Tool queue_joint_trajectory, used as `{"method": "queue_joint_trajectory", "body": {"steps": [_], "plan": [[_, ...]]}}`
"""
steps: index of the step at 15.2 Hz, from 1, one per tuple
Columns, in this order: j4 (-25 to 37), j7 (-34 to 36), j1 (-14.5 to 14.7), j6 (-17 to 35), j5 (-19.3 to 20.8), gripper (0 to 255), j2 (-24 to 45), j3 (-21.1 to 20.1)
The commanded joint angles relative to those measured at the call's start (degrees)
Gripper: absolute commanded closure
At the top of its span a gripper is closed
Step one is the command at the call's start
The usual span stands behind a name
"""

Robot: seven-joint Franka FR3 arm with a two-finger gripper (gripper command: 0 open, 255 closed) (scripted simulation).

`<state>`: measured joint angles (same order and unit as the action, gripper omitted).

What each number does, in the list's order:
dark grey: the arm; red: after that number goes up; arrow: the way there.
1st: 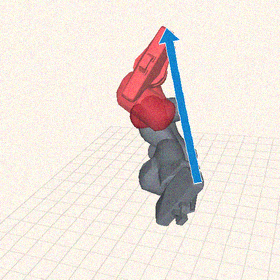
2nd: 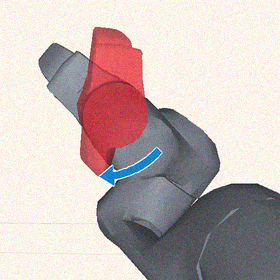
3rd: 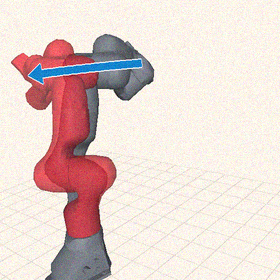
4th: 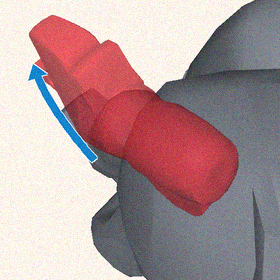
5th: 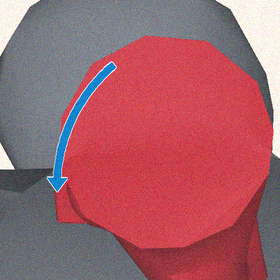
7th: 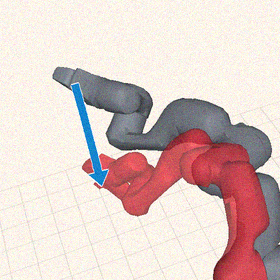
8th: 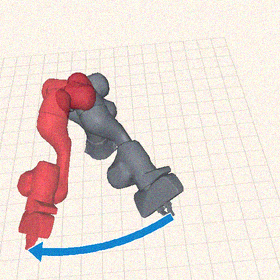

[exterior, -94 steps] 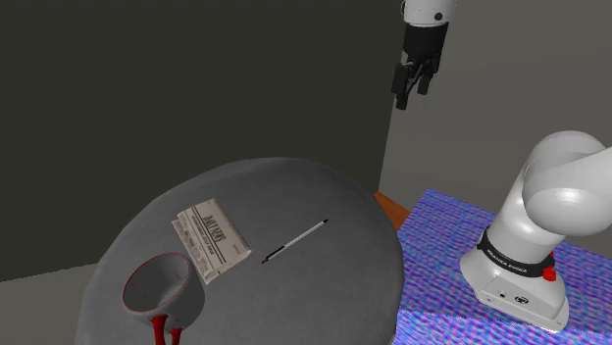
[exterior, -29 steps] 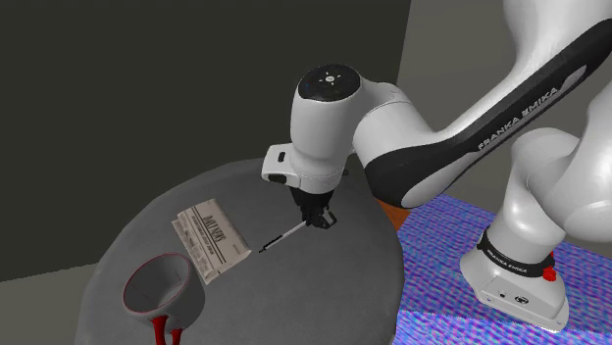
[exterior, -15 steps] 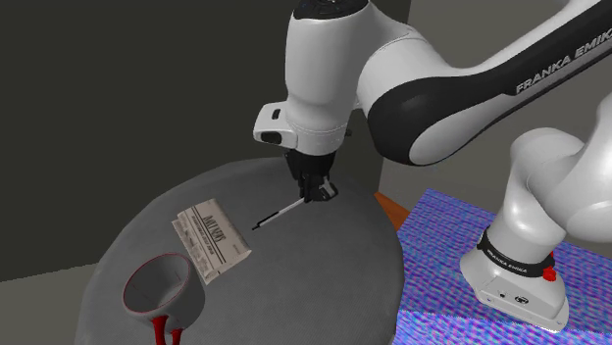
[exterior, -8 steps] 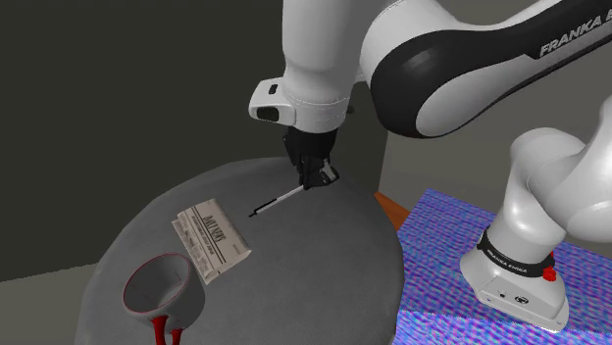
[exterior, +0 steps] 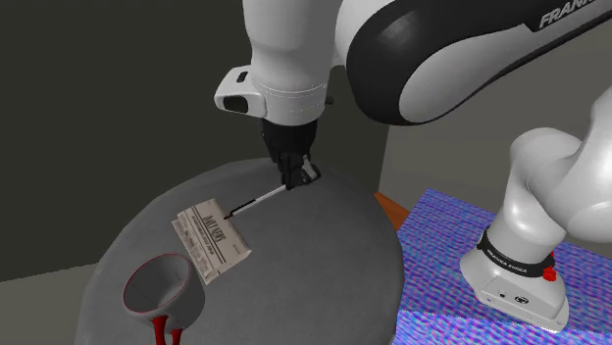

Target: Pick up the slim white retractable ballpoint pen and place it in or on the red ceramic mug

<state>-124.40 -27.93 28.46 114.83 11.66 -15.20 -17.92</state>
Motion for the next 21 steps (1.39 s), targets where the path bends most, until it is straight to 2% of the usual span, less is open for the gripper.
{"method": "queue_joint_trajectory", "body": {"steps": [1,5,9,13,15,21], "plan": [[4.9,2.1,0.2,-1.5,1.0,255,4.0,-1.6],[14.8,6.7,1.2,-4.6,4.0,255,12.6,-4.4],[26.1,10.9,3.5,-8.7,7.8,255,21.9,-6.5],[39.7,14.1,7.4,-14.2,11.9,255,32.1,-7.4],[48.9,15.1,10.4,-18.0,14.3,255,38.4,-7.4],[43.9,16.4,9.9,-13.5,14.4,255,38.2,-7.1]]}}
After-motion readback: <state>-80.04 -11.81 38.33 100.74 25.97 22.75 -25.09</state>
